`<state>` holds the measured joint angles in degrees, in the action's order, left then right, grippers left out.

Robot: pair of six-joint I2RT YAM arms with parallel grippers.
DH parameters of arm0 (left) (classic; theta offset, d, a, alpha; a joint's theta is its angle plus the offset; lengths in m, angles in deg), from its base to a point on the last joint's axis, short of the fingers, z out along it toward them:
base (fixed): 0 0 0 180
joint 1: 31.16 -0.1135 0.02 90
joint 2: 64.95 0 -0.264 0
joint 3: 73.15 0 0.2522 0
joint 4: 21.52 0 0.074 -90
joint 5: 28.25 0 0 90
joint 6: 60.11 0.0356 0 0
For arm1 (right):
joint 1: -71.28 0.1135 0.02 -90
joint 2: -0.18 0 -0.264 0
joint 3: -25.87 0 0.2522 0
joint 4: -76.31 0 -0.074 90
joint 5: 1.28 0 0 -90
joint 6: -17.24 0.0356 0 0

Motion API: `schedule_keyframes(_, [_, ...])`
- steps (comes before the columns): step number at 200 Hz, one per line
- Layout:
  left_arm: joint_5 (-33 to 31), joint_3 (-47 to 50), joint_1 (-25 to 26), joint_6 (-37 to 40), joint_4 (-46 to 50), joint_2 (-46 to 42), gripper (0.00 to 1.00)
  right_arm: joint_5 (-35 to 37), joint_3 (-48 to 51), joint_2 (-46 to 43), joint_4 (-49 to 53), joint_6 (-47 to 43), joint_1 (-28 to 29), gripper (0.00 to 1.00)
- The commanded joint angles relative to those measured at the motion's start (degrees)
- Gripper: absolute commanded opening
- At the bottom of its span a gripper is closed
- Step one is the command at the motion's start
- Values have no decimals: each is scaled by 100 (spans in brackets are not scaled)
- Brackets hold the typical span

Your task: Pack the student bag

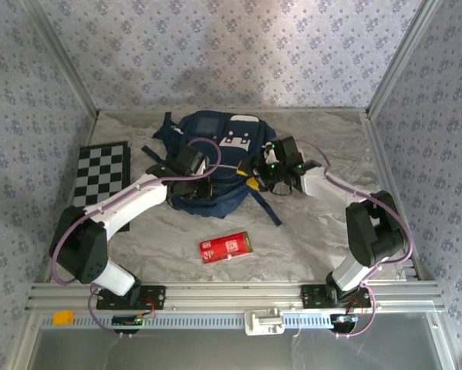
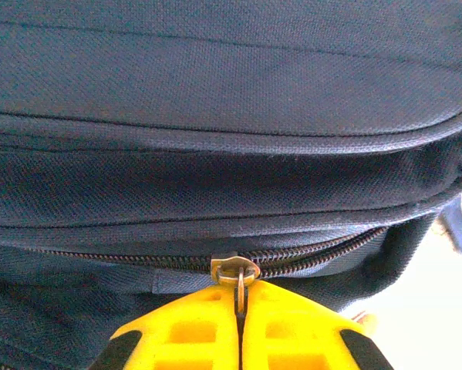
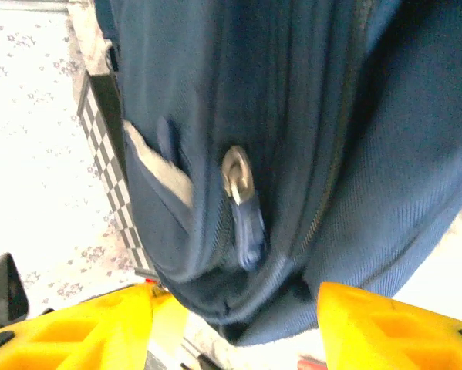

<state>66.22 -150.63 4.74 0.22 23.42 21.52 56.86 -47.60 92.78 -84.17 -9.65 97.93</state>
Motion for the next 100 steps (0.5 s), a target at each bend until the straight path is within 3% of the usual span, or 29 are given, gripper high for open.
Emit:
schedule_keyframes(1, [205, -229, 17, -40, -133, 79, 0, 200, 318, 7, -760, 803, 316, 61])
schedule_keyframes(35, [239, -244, 48, 83, -108, 124, 0, 699, 422, 319, -1721, 1675, 713, 59])
schedule_keyframes(49, [221, -229, 56, 93, -97, 128, 0, 840, 440, 513, -2204, 1877, 791, 46])
schedule_keyframes(64, [230, -219, 65, 132, -93, 132, 0, 950, 292, 654, -2090, 1891, 848, 42])
schedule_keyframes(82, [207, -218, 65, 155, -45, 150, 0, 1049, 175, 698, -1950, 1821, 884, 49])
schedule_keyframes(100, [217, -221, 75, 159, -45, 147, 0, 1320, 42, 720, -1490, 1639, 909, 47])
